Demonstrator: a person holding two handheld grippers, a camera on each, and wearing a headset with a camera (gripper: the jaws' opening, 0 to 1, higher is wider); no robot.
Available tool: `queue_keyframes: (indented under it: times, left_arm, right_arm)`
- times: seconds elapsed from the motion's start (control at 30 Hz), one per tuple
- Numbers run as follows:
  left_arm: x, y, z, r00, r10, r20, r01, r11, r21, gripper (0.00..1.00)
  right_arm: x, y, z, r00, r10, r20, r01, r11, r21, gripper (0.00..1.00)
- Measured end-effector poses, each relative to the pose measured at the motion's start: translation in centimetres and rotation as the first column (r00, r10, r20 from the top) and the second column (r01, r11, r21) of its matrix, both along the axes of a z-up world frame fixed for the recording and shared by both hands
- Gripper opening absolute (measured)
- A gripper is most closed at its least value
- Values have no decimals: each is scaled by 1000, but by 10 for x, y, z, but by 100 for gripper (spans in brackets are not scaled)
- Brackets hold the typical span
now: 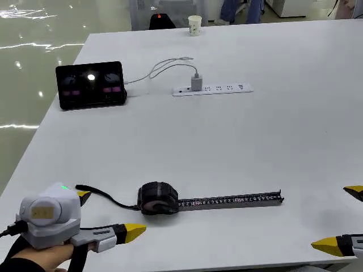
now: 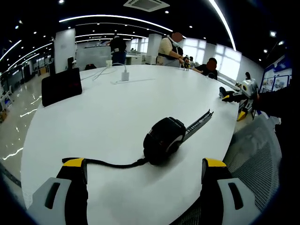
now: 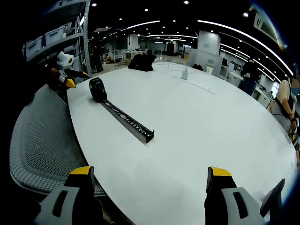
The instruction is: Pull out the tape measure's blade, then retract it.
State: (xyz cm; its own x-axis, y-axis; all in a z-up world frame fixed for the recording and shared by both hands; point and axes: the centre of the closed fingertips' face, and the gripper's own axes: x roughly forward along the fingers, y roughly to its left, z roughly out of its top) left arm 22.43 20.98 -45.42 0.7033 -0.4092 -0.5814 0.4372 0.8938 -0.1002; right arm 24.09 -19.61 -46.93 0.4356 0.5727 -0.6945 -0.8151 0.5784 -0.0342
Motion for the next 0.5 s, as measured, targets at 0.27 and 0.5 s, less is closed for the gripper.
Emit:
queue_keyframes:
  times: [0.27,0.5]
  left_arm:
    - [7,-20,3,1000,-8,-6,7,1000,-20,99]
    - [19,-34,5,1000,27,9,-27,999,-43,99]
  right_arm:
    - [11,7,9,998,62,13,-62,998,-30,99]
    - [20,10,7,990,139,13,-137,987,-81,99]
